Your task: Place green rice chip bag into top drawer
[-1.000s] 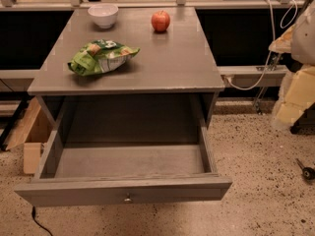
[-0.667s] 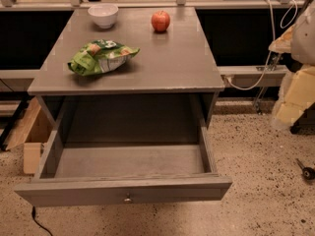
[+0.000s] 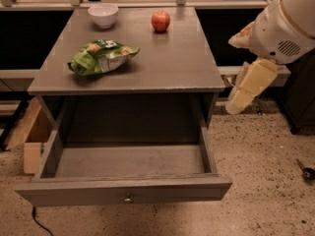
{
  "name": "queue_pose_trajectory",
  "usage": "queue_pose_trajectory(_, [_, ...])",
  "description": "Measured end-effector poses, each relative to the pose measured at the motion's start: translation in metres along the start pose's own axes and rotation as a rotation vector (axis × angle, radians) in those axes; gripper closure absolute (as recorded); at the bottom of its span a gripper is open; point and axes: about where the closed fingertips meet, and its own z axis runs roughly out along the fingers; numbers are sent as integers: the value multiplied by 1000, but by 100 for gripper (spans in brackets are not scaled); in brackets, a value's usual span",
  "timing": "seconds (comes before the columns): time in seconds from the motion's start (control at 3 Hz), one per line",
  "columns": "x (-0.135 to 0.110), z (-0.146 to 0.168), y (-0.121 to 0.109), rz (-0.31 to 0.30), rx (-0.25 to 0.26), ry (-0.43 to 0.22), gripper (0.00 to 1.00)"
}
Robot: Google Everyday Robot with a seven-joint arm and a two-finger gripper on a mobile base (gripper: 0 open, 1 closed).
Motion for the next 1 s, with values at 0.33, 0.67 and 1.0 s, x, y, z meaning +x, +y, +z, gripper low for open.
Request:
queue_pose_trajectory(0.33, [-48,30,-25,-31,13,-141,0])
queue_pose_trajectory(0.67, [-103,51,-50,-55,35,-292,0])
queue_pose_trajectory(1.0, [-103,51,-50,-55,35,-293,0])
